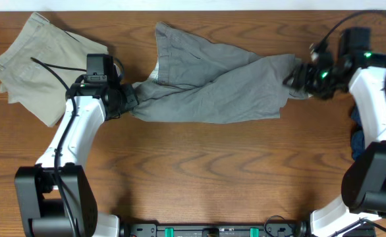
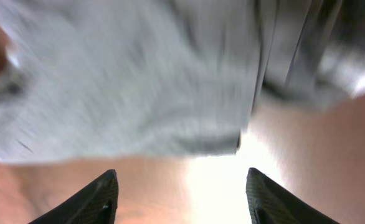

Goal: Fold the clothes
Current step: 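Pull the grey shorts' leg rightward with the right gripper, left holding waistband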

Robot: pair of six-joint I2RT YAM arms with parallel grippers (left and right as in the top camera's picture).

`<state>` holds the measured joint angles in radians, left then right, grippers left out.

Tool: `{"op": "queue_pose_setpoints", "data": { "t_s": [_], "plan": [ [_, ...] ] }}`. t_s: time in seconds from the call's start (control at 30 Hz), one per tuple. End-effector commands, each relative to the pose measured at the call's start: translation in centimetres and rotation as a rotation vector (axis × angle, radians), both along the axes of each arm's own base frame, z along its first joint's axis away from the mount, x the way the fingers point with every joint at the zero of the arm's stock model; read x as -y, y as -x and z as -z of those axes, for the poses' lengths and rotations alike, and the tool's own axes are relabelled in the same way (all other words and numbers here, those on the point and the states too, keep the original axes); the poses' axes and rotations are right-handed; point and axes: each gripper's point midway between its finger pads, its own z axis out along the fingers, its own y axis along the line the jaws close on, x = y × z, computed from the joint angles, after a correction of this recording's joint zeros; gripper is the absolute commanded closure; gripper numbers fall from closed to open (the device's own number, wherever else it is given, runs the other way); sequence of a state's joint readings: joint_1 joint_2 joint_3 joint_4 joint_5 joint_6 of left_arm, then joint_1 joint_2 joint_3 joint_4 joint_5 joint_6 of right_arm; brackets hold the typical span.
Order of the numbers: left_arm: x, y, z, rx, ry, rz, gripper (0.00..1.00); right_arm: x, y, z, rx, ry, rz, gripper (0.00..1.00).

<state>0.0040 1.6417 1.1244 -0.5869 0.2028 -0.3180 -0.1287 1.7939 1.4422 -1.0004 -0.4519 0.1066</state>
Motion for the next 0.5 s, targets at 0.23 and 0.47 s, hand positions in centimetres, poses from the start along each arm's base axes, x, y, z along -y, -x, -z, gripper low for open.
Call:
{"op": "queue_pose_setpoints", "data": {
  "t_s": [0.23, 0.47],
  "plan": [
    [-0.2, -0.1, 0.6, -0.015, -0.002, -0.014, 0.93, -1.6, 4.5, 10.0, -0.056, 0.119, -0.116, 0.47],
    [-0.2, 0.0, 0.7, -0.019, -0.002, -0.014, 0.93, -2.9, 3.2, 13.0, 0.102, 0.115, -0.082, 0.46]
  ]
}}
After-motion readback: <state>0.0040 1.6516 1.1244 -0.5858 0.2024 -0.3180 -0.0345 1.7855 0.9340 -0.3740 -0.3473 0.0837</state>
